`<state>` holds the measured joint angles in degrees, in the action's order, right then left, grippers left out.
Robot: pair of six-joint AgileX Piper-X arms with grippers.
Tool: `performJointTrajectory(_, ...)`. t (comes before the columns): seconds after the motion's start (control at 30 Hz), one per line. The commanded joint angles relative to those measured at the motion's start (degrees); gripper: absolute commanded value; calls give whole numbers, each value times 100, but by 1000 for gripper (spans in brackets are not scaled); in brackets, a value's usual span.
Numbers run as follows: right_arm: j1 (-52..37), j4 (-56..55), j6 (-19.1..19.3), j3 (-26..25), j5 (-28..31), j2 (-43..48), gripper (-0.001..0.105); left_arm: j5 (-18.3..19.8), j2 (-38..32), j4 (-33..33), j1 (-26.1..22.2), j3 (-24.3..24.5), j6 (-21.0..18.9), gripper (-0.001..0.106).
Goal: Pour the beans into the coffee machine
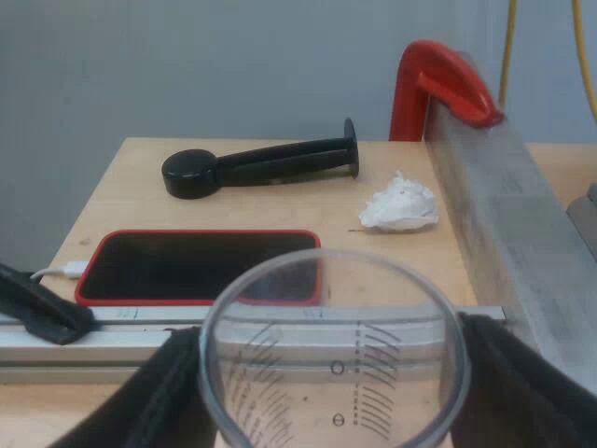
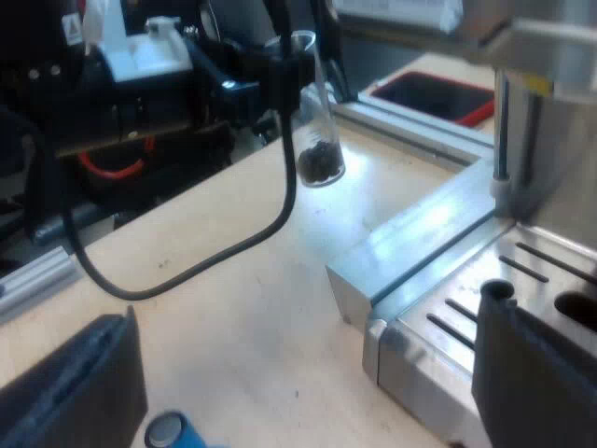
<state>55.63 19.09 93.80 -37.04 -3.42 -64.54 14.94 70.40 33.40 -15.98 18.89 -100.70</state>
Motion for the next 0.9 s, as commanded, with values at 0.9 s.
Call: performJointTrajectory(0.9, -2, 248, 1322, -1010, 1353, 1164, 74, -17, -3635, -6335, 788, 2784, 633, 13)
